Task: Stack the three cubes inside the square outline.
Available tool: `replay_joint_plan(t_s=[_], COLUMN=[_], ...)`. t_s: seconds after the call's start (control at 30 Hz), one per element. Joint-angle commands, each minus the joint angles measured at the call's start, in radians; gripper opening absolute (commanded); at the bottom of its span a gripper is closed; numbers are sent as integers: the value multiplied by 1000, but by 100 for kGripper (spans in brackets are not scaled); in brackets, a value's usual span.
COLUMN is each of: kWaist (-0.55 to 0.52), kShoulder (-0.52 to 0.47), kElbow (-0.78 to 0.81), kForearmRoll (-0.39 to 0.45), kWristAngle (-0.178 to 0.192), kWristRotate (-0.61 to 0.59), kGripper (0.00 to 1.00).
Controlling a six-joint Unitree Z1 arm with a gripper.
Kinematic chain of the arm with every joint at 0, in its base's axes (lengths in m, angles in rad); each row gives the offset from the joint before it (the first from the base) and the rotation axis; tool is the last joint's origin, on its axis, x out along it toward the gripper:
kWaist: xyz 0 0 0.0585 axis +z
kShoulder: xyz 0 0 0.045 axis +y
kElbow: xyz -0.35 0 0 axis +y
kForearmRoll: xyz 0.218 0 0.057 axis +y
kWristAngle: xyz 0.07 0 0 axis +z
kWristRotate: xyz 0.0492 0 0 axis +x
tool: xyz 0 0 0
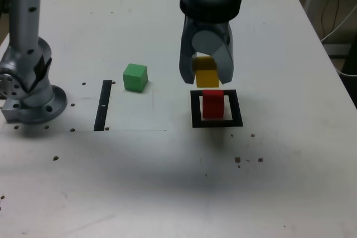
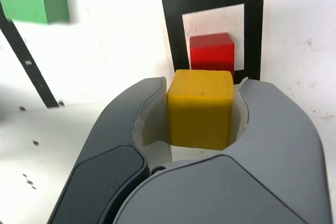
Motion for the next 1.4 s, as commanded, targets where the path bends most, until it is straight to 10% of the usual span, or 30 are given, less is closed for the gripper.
replay_joint_plan(t_s=[0.0, 1.37], kWaist=[-3, 1], kShoulder=[11, 101], kElbow=[10, 2], kForearmRoll=[-3, -42], kWristAngle=[-4, 22], kWristRotate=[-14, -65], kGripper=[21, 29])
